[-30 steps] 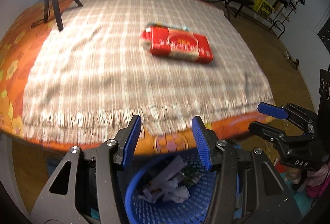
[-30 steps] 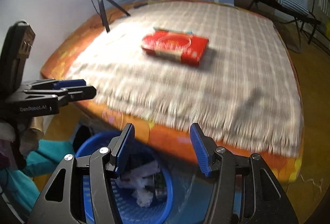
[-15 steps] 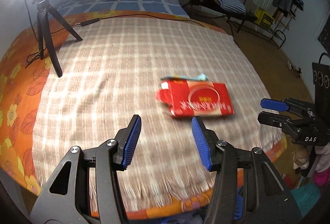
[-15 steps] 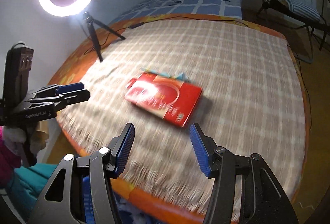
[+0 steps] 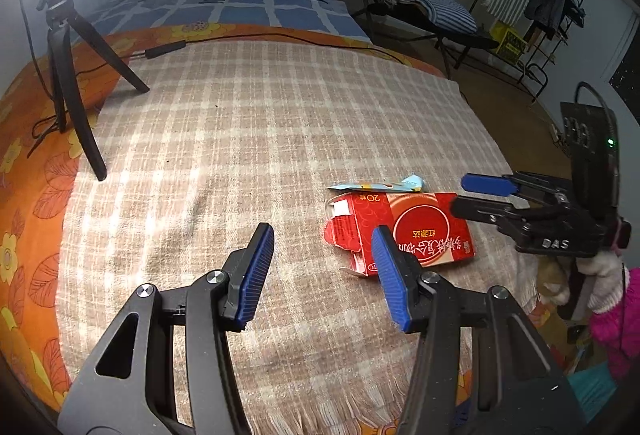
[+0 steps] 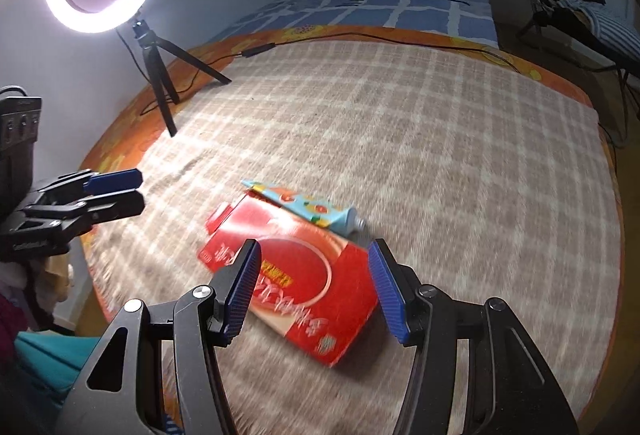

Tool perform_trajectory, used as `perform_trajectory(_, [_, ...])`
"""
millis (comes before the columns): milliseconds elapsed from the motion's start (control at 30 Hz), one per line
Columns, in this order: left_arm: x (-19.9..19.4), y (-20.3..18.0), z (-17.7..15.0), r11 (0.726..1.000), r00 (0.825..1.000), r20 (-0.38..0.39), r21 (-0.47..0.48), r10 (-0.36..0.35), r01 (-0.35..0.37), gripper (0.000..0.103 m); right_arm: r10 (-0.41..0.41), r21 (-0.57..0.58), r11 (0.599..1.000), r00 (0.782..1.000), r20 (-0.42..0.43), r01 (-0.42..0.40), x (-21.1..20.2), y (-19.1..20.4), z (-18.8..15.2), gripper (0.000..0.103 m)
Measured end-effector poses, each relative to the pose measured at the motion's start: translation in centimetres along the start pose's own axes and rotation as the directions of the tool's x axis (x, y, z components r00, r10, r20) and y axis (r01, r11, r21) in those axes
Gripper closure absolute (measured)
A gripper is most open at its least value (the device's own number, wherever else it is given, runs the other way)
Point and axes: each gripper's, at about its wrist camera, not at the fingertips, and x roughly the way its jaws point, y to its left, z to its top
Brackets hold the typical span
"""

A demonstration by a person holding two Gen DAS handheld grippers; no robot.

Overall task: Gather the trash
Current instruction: 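Move both tools back over the bed toward the red box and blue tube, then grasp the blue fruit-print tube with the left tool while the right tool grasps the red medicine box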

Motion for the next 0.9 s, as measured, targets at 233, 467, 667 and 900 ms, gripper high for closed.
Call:
perform_trajectory(233, [0.3, 0.7, 0.0, 1.0, 1.0, -0.003, -0.011, 0.007, -0.007, 0.051, 0.009, 0.001, 1.0, 0.998, -0.062, -0.009, 2.1, -1.0, 0.3, 0.048])
perform_trajectory(467, [0.2, 0.6, 0.8, 1.0, 1.0, 0.015, 0.017, 0.018, -0.018, 0.051, 0.07, -0.03, 0.997, 0.991, -0.118, -0.074, 1.2, -0.3, -1.4, 0.048])
perform_trajectory(667, [0.2, 0.5, 1.4, 1.0, 1.0, 0.029, 0.009, 0.011, -0.011, 0.051, -0.082, -0.282, 0.958, 0.992, -0.1, 0.051, 1.6, 3.9, -2.3, 0.032])
perform_trajectory(900, [0.1, 0.6, 1.6, 0.999, 0.999, 0.034, 0.028, 0.024, -0.025, 0.051, -0.093, -0.471, 0.881, 0.993, -0.076, 0.046, 1.7, 7.5, -3.2, 0.032])
